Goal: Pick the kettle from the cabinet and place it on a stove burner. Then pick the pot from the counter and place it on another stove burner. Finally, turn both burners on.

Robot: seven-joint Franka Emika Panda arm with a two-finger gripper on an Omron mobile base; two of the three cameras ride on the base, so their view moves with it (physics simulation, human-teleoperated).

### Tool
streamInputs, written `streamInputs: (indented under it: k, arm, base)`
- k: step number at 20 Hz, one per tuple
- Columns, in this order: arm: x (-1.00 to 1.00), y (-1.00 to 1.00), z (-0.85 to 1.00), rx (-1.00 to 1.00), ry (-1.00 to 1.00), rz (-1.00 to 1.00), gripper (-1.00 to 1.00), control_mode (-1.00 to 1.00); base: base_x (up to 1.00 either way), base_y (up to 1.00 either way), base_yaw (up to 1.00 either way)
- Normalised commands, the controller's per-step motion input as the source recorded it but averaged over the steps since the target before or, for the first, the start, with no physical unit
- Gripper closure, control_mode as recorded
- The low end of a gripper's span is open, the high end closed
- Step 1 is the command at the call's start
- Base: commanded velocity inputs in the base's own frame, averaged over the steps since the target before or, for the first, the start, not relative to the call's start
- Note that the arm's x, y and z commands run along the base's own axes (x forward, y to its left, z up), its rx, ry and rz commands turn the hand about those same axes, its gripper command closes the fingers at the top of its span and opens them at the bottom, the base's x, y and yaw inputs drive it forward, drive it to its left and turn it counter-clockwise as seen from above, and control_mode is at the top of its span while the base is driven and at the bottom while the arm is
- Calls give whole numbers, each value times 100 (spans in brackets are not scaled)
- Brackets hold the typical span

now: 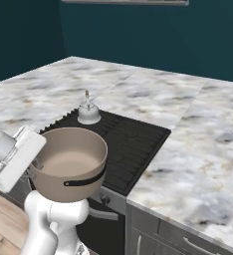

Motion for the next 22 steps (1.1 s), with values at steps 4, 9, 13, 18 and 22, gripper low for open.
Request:
streamInputs:
  k: [4, 9, 13, 18, 22]
  arm:
    - [0, 0, 0, 0, 0, 0, 100, 100]
    - [0, 0, 0, 0, 0, 0, 100, 100]
    - [0, 0, 0, 0, 0, 0, 100, 100]
    - [0, 0, 0, 0, 0, 0, 100, 100]
    - [6, 2, 0, 0, 0, 0, 100, -100]
  base:
    - [27, 21, 0]
    - [24, 14, 0]
    - [24, 8, 0]
    - [33, 12, 0]
    - [20, 6, 0]
